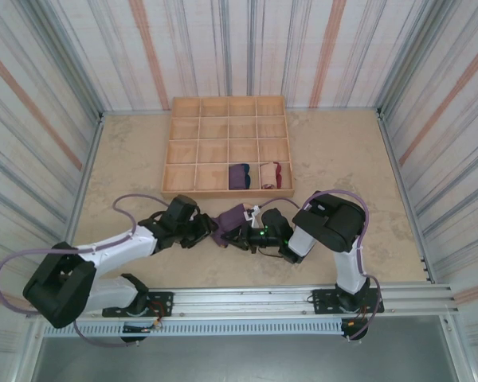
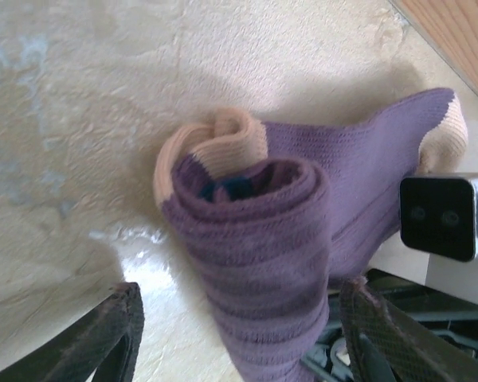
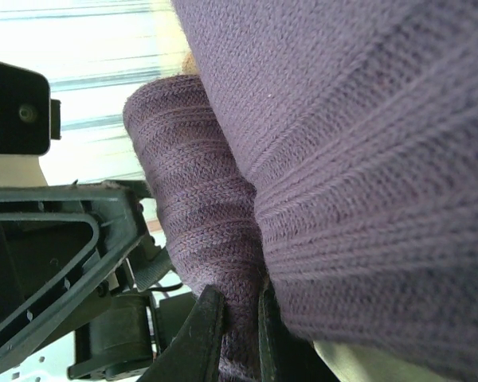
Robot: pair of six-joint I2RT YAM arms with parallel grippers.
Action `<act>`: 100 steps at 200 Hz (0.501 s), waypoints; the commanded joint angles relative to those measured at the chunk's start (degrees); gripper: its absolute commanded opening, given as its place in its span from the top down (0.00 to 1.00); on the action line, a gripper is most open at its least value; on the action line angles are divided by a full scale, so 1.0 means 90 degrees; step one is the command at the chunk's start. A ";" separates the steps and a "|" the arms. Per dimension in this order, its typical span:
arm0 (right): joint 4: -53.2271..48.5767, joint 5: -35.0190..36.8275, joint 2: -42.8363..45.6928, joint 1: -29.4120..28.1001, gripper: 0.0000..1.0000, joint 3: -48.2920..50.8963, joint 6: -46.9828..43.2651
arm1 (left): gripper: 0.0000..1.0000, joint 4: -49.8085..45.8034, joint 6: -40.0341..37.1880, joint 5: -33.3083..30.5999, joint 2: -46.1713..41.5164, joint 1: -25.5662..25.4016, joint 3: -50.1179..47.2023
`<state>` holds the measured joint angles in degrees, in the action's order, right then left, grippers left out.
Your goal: Roll the socks
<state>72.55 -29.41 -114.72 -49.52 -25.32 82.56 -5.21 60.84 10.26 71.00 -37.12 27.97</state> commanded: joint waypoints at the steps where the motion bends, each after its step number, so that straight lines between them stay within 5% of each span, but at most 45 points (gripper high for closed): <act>1: -0.2554 0.0417 -0.0584 0.0081 0.97 0.0527 0.0364 | 0.38 0.0203 0.0017 -0.0173 0.0287 -0.0026 0.0207; 34: -0.2556 0.0493 -0.0420 0.0091 0.87 0.0546 0.0173 | 0.60 0.0019 0.0023 -0.0217 0.0724 -0.0027 0.0459; 73: -0.3230 0.0646 0.0281 0.0092 0.63 0.0392 -0.0694 | 0.87 -0.0375 -0.0055 -0.0065 0.0893 0.0066 0.0661; 100: -0.4716 0.1050 0.1341 -0.0012 0.53 0.0078 -0.1609 | 0.91 -0.0938 -0.0199 -0.0027 0.0685 0.0121 0.0794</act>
<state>59.79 -26.76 -106.59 -49.43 -25.15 77.10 -6.28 60.80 10.57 78.26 -36.84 33.63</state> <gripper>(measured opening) 0.445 0.157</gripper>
